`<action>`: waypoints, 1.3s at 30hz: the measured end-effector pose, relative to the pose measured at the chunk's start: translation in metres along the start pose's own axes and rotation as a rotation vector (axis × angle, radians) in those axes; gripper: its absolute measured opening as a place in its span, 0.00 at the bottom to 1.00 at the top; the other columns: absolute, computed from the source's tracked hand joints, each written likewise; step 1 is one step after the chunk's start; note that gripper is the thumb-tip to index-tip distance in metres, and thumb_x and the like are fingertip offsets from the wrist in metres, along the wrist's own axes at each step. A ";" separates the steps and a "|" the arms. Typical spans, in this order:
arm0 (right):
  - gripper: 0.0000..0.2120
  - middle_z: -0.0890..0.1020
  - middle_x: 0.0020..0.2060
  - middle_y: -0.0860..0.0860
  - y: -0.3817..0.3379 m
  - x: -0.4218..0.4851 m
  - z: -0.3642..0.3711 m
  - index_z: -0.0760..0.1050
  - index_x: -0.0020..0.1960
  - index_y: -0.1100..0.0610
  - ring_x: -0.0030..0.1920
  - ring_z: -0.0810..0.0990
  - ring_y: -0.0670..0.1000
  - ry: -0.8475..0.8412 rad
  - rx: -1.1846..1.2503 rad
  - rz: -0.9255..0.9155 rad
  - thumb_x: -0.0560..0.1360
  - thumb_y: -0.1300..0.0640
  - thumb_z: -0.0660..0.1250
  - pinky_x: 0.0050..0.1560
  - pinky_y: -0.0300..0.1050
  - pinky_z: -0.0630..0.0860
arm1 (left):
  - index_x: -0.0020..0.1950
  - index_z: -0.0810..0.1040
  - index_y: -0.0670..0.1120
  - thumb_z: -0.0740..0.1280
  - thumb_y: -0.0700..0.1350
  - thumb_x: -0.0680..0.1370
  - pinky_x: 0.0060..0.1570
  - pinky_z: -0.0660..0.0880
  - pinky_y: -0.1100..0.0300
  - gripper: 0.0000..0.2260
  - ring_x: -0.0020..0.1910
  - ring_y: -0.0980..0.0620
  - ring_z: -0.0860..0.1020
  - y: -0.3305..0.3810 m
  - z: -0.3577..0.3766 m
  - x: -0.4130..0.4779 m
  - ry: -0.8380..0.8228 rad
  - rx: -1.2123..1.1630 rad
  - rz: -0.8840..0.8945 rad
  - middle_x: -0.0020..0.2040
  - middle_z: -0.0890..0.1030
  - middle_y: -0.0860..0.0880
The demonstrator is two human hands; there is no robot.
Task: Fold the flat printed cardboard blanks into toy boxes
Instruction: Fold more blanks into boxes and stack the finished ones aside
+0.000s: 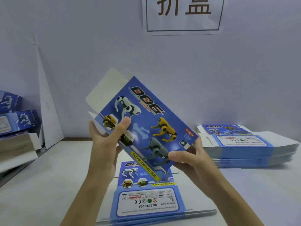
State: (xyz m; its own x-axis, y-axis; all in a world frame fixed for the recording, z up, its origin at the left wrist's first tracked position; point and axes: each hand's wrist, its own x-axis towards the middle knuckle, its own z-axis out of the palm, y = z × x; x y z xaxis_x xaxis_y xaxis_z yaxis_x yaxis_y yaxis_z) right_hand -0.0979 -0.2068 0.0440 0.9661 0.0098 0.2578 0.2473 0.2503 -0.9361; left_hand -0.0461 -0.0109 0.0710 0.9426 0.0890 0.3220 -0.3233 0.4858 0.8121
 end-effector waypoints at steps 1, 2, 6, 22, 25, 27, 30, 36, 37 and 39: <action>0.42 0.82 0.56 0.52 -0.002 0.000 -0.003 0.65 0.67 0.48 0.54 0.83 0.57 0.002 -0.028 -0.014 0.57 0.58 0.78 0.54 0.48 0.80 | 0.71 0.68 0.47 0.76 0.45 0.61 0.37 0.81 0.59 0.39 0.49 0.51 0.84 0.001 -0.003 0.002 -0.038 0.001 -0.002 0.54 0.84 0.49; 0.38 0.83 0.55 0.49 -0.005 0.001 -0.006 0.66 0.66 0.45 0.55 0.82 0.53 0.032 -0.068 -0.040 0.59 0.56 0.76 0.54 0.44 0.79 | 0.66 0.74 0.46 0.75 0.43 0.63 0.36 0.80 0.60 0.32 0.47 0.50 0.84 0.001 -0.007 0.004 -0.093 0.046 0.010 0.52 0.85 0.48; 0.33 0.74 0.64 0.40 -0.014 0.000 -0.017 0.65 0.68 0.38 0.65 0.72 0.40 0.185 -0.270 -0.242 0.64 0.45 0.69 0.53 0.30 0.72 | 0.66 0.72 0.46 0.82 0.45 0.59 0.41 0.81 0.59 0.38 0.50 0.48 0.84 -0.010 -0.020 0.004 -0.414 0.405 0.020 0.53 0.84 0.48; 0.24 0.77 0.62 0.48 -0.039 0.023 -0.013 0.68 0.67 0.43 0.60 0.77 0.50 0.264 -0.314 -0.135 0.72 0.44 0.64 0.56 0.47 0.73 | 0.74 0.55 0.60 0.80 0.51 0.62 0.49 0.79 0.61 0.48 0.62 0.57 0.77 -0.053 -0.033 -0.005 -0.684 0.628 -0.090 0.60 0.77 0.63; 0.25 0.72 0.66 0.50 -0.051 0.031 -0.020 0.58 0.75 0.46 0.65 0.72 0.53 0.192 -0.457 -0.046 0.80 0.48 0.60 0.66 0.53 0.67 | 0.74 0.56 0.59 0.81 0.52 0.62 0.45 0.80 0.61 0.48 0.62 0.56 0.77 -0.054 -0.035 -0.004 -0.682 0.619 -0.112 0.60 0.78 0.61; 0.29 0.70 0.66 0.47 -0.047 0.029 -0.024 0.53 0.77 0.44 0.65 0.70 0.51 0.114 -0.553 0.037 0.79 0.49 0.61 0.69 0.53 0.65 | 0.74 0.57 0.58 0.81 0.52 0.61 0.45 0.80 0.62 0.48 0.60 0.56 0.78 -0.054 -0.034 -0.003 -0.675 0.642 -0.100 0.59 0.78 0.61; 0.33 0.73 0.68 0.48 -0.029 0.018 -0.028 0.61 0.75 0.46 0.64 0.73 0.54 0.070 -0.215 0.177 0.72 0.45 0.65 0.68 0.56 0.68 | 0.73 0.56 0.61 0.80 0.50 0.61 0.44 0.79 0.65 0.47 0.60 0.59 0.77 -0.054 -0.032 -0.005 -0.686 0.635 -0.089 0.59 0.77 0.63; 0.24 0.84 0.51 0.52 -0.005 0.010 -0.039 0.73 0.65 0.51 0.45 0.83 0.52 0.007 0.374 0.232 0.69 0.50 0.66 0.41 0.48 0.80 | 0.73 0.58 0.57 0.80 0.50 0.61 0.47 0.79 0.63 0.47 0.61 0.57 0.77 -0.055 -0.034 -0.007 -0.656 0.660 -0.066 0.60 0.78 0.61; 0.23 0.85 0.50 0.52 0.002 0.006 -0.038 0.75 0.63 0.50 0.43 0.84 0.51 0.023 0.364 0.273 0.69 0.50 0.66 0.39 0.48 0.80 | 0.73 0.58 0.58 0.80 0.51 0.61 0.48 0.80 0.62 0.47 0.61 0.56 0.77 -0.056 -0.033 -0.007 -0.653 0.665 -0.064 0.60 0.77 0.60; 0.20 0.85 0.50 0.53 0.016 -0.003 -0.035 0.83 0.56 0.50 0.46 0.85 0.52 0.004 0.305 0.374 0.67 0.45 0.66 0.43 0.49 0.81 | 0.72 0.57 0.61 0.80 0.53 0.60 0.46 0.80 0.62 0.47 0.61 0.56 0.77 -0.055 -0.032 -0.008 -0.662 0.654 -0.069 0.60 0.77 0.61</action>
State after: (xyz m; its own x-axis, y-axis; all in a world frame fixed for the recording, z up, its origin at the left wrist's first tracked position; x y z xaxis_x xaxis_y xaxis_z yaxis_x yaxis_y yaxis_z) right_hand -0.0942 -0.2364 0.0202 0.9852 0.1494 -0.0844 -0.1492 0.5026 -0.8515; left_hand -0.0327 -0.0105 0.0081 0.7867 -0.5332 0.3111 -0.4411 -0.1329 0.8876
